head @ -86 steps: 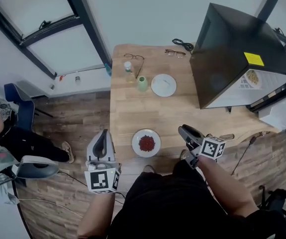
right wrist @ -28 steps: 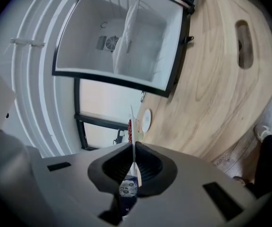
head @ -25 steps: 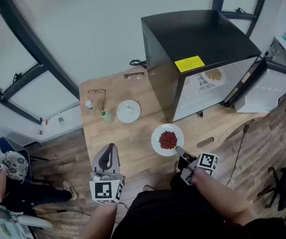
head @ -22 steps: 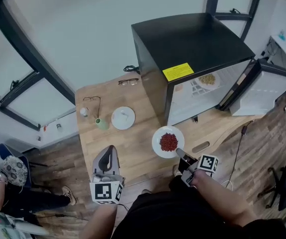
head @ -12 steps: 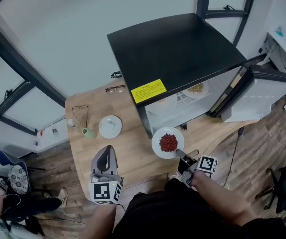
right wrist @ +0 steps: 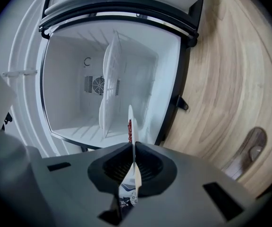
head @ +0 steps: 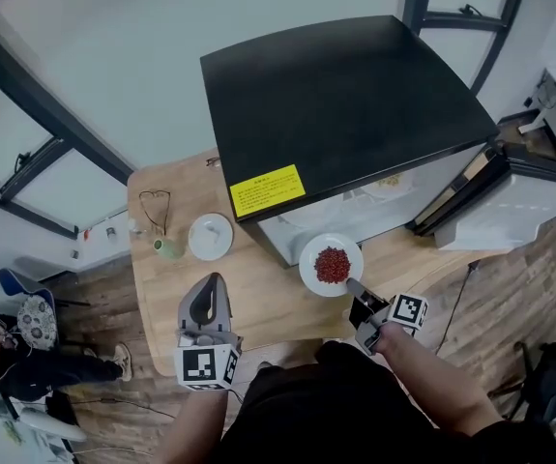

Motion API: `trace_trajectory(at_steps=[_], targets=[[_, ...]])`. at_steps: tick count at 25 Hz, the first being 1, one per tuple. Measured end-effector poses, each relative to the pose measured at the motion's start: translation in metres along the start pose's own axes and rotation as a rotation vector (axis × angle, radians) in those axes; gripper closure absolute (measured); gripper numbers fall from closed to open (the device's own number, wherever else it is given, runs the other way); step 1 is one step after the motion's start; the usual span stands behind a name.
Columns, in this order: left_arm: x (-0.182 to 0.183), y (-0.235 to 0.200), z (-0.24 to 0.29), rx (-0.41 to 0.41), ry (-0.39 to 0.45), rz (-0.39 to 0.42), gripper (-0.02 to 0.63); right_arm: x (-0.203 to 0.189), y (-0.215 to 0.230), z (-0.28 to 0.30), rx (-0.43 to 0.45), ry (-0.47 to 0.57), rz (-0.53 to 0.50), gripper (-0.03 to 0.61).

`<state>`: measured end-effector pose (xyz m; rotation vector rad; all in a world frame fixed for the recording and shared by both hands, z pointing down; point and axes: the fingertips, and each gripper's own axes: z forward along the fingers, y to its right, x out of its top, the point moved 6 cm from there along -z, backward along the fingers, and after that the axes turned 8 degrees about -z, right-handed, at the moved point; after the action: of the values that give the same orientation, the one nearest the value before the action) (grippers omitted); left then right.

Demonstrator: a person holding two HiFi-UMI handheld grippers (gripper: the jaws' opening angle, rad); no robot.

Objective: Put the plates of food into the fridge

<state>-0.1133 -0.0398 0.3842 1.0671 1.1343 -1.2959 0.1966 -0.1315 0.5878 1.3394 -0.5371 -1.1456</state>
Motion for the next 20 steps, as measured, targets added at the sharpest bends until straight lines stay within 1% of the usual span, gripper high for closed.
trace_trajectory(at_steps=[5,8,9,12,16,20], targets=[[-0.003,0.009,0.004,0.031,-0.018,0.003,0.611,0.015,0.004,0.009,0.019,-0.028,-0.024,0.545],[-0.004,0.01,0.007,0.047,-0.026,0.005,0.611,0.022,0.003,0.017,0.043,-0.04,-0.018,0.545],[-0.005,0.011,0.007,0.054,-0.027,0.005,0.611,0.024,0.004,0.019,0.037,-0.046,-0.024,0.545],[-0.011,0.013,0.01,0.067,-0.037,0.001,0.611,0.031,0.012,0.025,-0.015,-0.064,-0.036,0.545],[-0.019,0.014,0.01,0.082,-0.053,-0.007,0.611,0.04,0.019,0.04,0.003,-0.06,-0.003,0.545],[-0.024,0.007,0.0,0.122,-0.07,-0.016,0.611,0.051,0.026,0.051,-0.019,-0.063,-0.009,0.545]])
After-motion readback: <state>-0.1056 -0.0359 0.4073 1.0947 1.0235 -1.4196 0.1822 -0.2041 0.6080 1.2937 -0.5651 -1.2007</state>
